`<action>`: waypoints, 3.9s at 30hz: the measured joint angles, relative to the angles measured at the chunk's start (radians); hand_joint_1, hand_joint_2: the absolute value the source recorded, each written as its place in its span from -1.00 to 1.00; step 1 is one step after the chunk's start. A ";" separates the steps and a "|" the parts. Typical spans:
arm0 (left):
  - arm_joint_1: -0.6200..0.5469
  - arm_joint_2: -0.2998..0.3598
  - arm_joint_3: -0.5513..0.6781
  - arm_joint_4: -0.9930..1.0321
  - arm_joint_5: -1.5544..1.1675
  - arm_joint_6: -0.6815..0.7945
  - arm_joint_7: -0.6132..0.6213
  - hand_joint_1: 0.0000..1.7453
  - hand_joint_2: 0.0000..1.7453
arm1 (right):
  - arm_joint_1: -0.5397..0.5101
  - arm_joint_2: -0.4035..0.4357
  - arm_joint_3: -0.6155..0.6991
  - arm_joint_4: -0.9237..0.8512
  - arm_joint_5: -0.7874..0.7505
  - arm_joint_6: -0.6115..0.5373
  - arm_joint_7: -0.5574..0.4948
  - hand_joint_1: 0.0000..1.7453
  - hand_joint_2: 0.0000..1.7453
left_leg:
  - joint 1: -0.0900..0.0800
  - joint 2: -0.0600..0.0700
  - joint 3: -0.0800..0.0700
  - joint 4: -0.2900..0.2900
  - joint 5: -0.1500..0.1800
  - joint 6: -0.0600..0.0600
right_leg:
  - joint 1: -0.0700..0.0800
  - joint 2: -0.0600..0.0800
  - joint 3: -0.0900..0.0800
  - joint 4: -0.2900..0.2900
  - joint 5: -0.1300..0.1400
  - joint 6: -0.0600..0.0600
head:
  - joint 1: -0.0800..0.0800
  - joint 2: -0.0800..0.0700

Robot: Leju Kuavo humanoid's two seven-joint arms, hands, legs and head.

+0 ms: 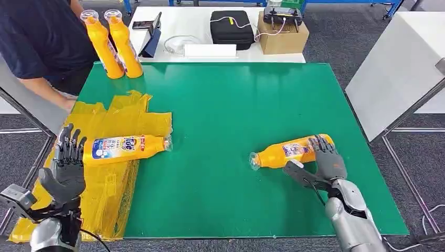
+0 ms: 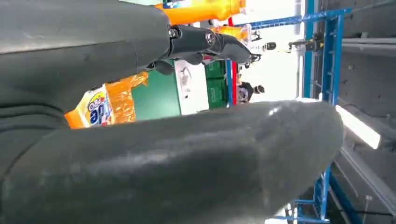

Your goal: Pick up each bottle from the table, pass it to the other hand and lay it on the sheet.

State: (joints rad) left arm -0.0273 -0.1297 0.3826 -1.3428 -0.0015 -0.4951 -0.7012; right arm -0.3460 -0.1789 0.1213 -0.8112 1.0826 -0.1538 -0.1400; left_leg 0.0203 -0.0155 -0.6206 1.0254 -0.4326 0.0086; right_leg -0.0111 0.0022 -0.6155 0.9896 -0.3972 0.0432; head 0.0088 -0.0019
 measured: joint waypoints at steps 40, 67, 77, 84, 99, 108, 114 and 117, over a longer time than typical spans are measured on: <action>-0.124 -0.002 -0.005 0.126 0.002 -0.019 0.000 -1.00 -1.00 | -0.370 -0.084 0.363 0.398 0.230 0.489 -0.071 1.00 1.00 | 0.000 -0.005 0.013 0.000 -0.001 0.003 | 0.000 -0.001 0.003 -0.003 -0.003 0.003 | 0.001 0.000; 0.063 -0.162 -0.011 0.024 0.108 -0.201 0.000 -1.00 1.00 | 0.075 0.176 0.259 -0.336 -0.365 -0.058 -0.072 1.00 1.00 | 0.002 0.005 0.002 -0.001 0.000 0.001 | 0.003 0.007 0.003 -0.004 0.003 -0.001 | 0.000 0.000; 0.118 -0.218 -0.145 -0.094 0.064 -0.093 0.000 -1.00 1.00 | 0.179 0.273 0.385 -0.520 -0.291 -0.076 -0.090 1.00 1.00 | 0.002 0.007 0.000 -0.001 -0.002 0.001 | 0.002 0.007 0.000 -0.004 0.003 -0.001 | 0.000 0.000; 0.134 -0.226 -0.284 -0.110 0.095 -0.060 0.000 -1.00 1.00 | 0.198 0.330 0.496 -0.520 -0.292 -0.105 -0.074 1.00 1.00 | 0.002 0.006 0.000 -0.001 -0.001 0.001 | 0.003 0.007 0.000 -0.004 0.002 -0.001 | 0.000 0.000; 0.155 -0.225 -0.409 -0.143 0.084 -0.041 0.000 -1.00 1.00 | 0.200 0.360 0.546 -0.474 -0.319 -0.083 -0.070 1.00 1.00 | 0.002 0.006 0.000 -0.001 -0.002 0.001 | 0.002 0.007 -0.001 -0.004 0.002 -0.001 | 0.000 0.000; 0.165 -0.225 -0.428 -0.160 0.084 -0.042 0.000 -1.00 1.00 | 0.199 0.357 0.544 -0.466 -0.326 -0.083 -0.066 1.00 1.00 | 0.002 0.006 0.000 -0.001 -0.002 0.001 | 0.002 0.007 -0.001 -0.004 0.002 -0.001 | 0.000 0.000; 0.164 -0.225 -0.435 -0.160 0.084 -0.048 0.000 -1.00 1.00 | 0.199 0.351 0.541 -0.455 -0.328 -0.083 -0.065 1.00 1.00 | 0.002 0.006 0.000 -0.001 -0.002 0.001 | 0.002 0.007 -0.001 -0.004 0.002 -0.001 | 0.000 0.000; 0.164 -0.225 -0.437 -0.160 0.084 -0.048 0.000 -1.00 1.00 | 0.199 0.349 0.539 -0.452 -0.328 -0.083 -0.065 1.00 1.00 | 0.002 0.006 0.000 -0.001 -0.002 0.001 | 0.002 0.007 -0.001 -0.004 0.002 -0.001 | 0.000 0.000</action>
State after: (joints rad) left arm 0.1371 -0.3544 -0.0542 -1.5026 0.0820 -0.5436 -0.7008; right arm -0.1469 0.1701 0.6599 -1.2627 0.7542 -0.2365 -0.2048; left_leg 0.0219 -0.0091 -0.6211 1.0240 -0.4342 0.0098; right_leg -0.0092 0.0091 -0.6162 0.9853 -0.3949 0.0422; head 0.0092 -0.0019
